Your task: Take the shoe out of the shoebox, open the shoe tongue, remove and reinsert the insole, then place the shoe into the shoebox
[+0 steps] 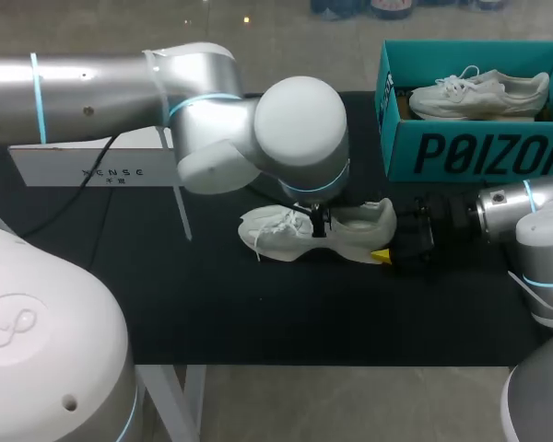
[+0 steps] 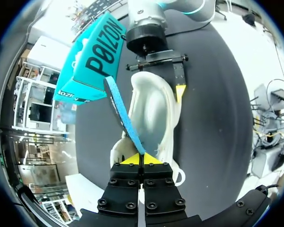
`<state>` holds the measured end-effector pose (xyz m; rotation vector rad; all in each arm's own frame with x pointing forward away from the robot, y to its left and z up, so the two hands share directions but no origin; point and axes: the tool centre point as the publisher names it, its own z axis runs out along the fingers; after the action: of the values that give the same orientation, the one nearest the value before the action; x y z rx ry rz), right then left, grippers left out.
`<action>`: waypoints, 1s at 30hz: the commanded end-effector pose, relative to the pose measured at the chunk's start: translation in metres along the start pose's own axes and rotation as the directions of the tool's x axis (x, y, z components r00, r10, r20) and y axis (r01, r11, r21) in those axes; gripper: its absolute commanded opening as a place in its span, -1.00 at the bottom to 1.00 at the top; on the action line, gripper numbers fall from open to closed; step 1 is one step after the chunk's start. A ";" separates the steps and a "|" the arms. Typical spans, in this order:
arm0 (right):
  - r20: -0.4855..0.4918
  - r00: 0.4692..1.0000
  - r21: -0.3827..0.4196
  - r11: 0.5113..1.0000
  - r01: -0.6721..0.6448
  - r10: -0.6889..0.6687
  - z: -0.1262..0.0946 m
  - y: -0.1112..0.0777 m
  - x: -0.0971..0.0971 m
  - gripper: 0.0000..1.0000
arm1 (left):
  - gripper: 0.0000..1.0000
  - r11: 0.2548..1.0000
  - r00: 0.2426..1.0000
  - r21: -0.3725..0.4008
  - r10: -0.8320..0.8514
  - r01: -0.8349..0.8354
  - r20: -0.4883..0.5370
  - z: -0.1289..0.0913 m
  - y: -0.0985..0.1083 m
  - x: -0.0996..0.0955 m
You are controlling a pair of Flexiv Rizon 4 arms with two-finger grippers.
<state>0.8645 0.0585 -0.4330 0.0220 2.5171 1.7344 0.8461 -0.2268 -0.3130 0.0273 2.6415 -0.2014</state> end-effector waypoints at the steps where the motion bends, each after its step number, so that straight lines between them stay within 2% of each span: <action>1: 0.000 1.000 0.001 1.000 -0.001 0.001 0.003 -0.003 0.000 -1.00 | -1.00 1.000 1.000 0.016 -0.006 0.006 0.026 -0.018 0.009 -0.002; 9: 0.000 1.000 0.001 1.000 -0.001 0.001 0.003 -0.003 0.000 -1.00 | -1.00 0.998 0.999 0.064 0.000 -0.003 0.054 -0.033 -0.009 -0.008; 18: 0.000 1.000 0.001 1.000 -0.001 0.001 0.003 -0.003 0.000 -1.00 | -1.00 0.996 1.000 0.089 0.020 -0.021 0.020 -0.022 -0.034 0.000; 30: 0.000 1.000 0.001 1.000 -0.001 0.001 0.003 -0.003 0.000 -1.00 | -1.00 0.989 1.000 0.146 0.017 -0.015 -0.014 -0.033 -0.032 0.018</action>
<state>0.8642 0.0585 -0.4330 0.0216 2.5175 1.7348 0.8150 -0.2623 -0.2876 0.0919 2.6337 -0.3677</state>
